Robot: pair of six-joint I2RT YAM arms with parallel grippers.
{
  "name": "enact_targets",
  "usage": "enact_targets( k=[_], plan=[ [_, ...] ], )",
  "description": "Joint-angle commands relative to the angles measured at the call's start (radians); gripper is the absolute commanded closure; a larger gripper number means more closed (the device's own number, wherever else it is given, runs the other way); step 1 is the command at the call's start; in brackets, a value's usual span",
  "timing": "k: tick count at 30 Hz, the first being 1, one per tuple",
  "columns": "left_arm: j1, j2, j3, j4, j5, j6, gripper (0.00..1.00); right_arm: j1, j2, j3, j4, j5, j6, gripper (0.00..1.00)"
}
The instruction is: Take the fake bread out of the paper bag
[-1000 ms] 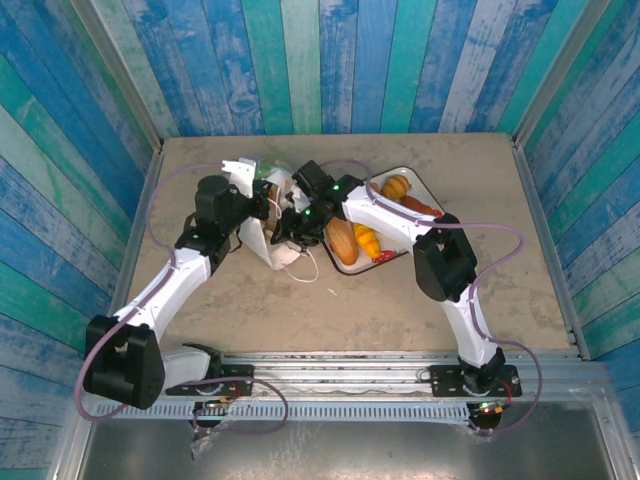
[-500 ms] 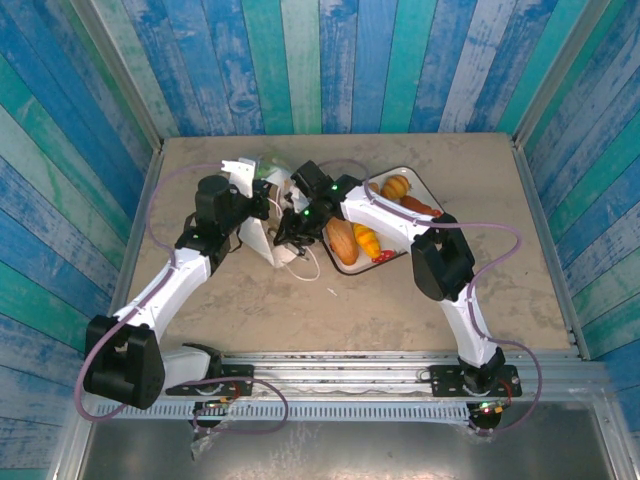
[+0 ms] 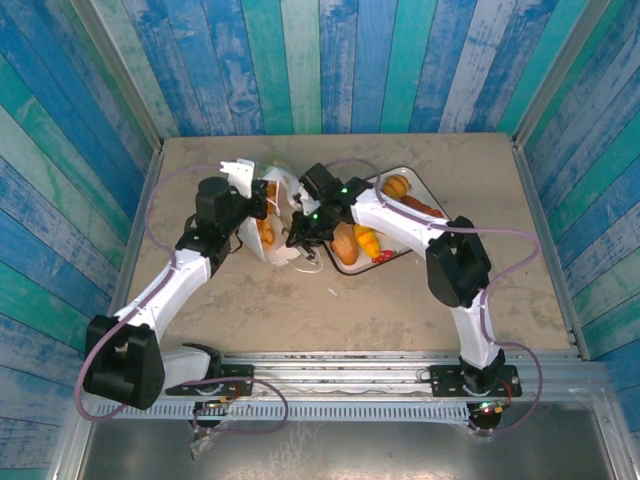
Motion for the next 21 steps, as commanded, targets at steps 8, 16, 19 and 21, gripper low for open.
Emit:
enact_targets(
  k=[8, 16, 19, 21],
  plan=[
    [-0.003, -0.035, -0.04, 0.076, -0.078, 0.058, 0.99, 0.008, -0.178, -0.11, 0.037, 0.065, -0.059, 0.99],
    [-0.003, -0.023, -0.024, 0.076, -0.111, 0.055, 0.99, -0.002, -0.245, -0.19, 0.031, 0.047, -0.075, 0.99],
    [-0.003, -0.017, -0.016, 0.068, -0.114, 0.053, 0.99, -0.003, -0.273, -0.211, 0.022, 0.045, -0.08, 0.99],
    [-0.004, -0.011, -0.012, 0.063, -0.125, 0.053, 0.99, -0.004, -0.289, -0.222, 0.015, 0.032, -0.084, 0.99]
  ],
)
